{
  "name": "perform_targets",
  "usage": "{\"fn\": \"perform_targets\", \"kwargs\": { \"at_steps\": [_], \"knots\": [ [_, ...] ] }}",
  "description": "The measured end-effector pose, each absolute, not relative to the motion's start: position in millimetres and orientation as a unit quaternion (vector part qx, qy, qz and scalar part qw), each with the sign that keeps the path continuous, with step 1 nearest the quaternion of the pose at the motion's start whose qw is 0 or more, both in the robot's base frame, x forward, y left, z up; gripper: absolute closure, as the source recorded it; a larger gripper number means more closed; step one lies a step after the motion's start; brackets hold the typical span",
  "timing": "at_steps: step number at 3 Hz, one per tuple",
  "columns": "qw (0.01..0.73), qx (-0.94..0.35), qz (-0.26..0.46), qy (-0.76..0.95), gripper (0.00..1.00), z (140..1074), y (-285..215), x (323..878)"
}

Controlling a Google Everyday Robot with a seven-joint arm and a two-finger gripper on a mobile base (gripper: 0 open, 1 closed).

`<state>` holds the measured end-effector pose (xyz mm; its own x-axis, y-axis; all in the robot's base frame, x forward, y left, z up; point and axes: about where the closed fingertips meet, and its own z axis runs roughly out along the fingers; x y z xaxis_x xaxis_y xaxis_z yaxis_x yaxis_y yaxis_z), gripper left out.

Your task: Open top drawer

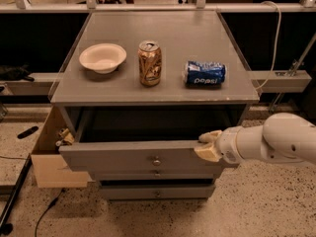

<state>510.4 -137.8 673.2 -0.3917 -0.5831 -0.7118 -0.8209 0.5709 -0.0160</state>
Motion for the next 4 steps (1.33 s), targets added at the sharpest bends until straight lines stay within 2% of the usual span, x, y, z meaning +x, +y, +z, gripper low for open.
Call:
{"fn": "perform_targets", "kwargs": {
  "at_steps": [2, 4],
  "knots": [
    [0.344, -0.427, 0.177, 0.817, 0.99, 676.5, -143.5, 494.7],
    [0.344, -0.427, 0.177, 0.817, 0.49, 676.5, -143.5, 494.7]
  ]
}}
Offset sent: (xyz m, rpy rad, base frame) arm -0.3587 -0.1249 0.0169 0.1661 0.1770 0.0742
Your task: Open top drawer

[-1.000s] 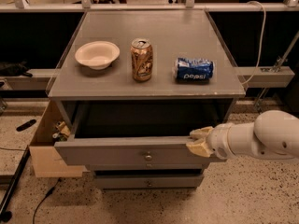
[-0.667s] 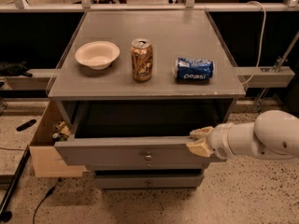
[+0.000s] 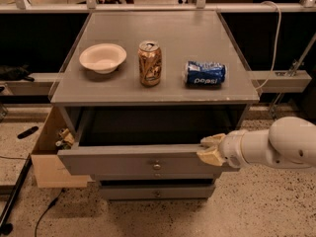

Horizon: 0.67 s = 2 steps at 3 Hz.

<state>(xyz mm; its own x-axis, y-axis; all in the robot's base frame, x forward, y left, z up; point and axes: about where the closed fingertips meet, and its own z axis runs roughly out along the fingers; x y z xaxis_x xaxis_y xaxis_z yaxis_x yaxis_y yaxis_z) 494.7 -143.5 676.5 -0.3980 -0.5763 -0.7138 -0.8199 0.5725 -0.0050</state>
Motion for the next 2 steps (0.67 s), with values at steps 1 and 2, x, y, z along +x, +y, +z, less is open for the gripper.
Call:
{"fn": "perform_targets", "kwargs": {
  "at_steps": [1, 2],
  "knots": [
    [0.344, -0.427, 0.177, 0.817, 0.26, 676.5, -143.5, 494.7],
    [0.344, -0.427, 0.177, 0.817, 0.03, 676.5, -143.4, 494.7]
  ]
}}
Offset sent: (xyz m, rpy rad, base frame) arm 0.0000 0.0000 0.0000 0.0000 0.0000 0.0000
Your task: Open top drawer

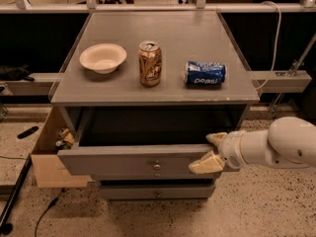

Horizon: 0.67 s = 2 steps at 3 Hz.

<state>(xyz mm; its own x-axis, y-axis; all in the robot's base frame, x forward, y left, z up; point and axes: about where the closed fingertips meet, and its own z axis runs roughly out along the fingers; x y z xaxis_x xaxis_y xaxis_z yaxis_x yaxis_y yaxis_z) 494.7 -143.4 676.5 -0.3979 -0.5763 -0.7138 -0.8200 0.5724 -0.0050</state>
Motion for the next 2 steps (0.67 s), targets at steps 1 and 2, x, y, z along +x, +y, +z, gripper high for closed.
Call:
{"fn": "perform_targets", "kwargs": {
  "at_steps": [1, 2],
  "knots": [
    [0.344, -0.427, 0.177, 0.817, 0.02, 676.5, -143.4, 494.7],
    [0.344, -0.427, 0.177, 0.817, 0.25, 676.4, -143.4, 494.6]
  ]
}}
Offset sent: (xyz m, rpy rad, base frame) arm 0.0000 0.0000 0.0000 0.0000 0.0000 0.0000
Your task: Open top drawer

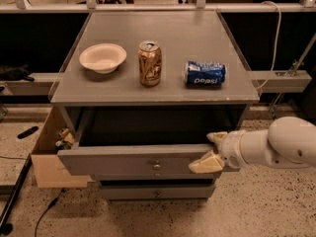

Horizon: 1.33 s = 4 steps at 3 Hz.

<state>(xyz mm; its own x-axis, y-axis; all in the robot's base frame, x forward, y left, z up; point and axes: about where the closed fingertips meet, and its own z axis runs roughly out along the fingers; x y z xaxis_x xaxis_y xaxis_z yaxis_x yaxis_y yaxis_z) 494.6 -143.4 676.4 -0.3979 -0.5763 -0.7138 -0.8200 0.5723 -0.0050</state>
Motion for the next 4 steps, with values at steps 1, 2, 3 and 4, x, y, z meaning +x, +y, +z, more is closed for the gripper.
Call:
{"fn": "perform_targets", "kwargs": {
  "at_steps": [1, 2, 3, 4],
  "knots": [
    [0.346, -0.43, 0.181, 0.814, 0.48, 673, -145, 481],
    [0.346, -0.434, 0.186, 0.811, 0.79, 675, -144, 465],
    [0.347, -0.432, 0.186, 0.811, 1.0, 678, -147, 459],
    [0.347, -0.432, 0.186, 0.811, 1.0, 680, -147, 459]
  ]
}}
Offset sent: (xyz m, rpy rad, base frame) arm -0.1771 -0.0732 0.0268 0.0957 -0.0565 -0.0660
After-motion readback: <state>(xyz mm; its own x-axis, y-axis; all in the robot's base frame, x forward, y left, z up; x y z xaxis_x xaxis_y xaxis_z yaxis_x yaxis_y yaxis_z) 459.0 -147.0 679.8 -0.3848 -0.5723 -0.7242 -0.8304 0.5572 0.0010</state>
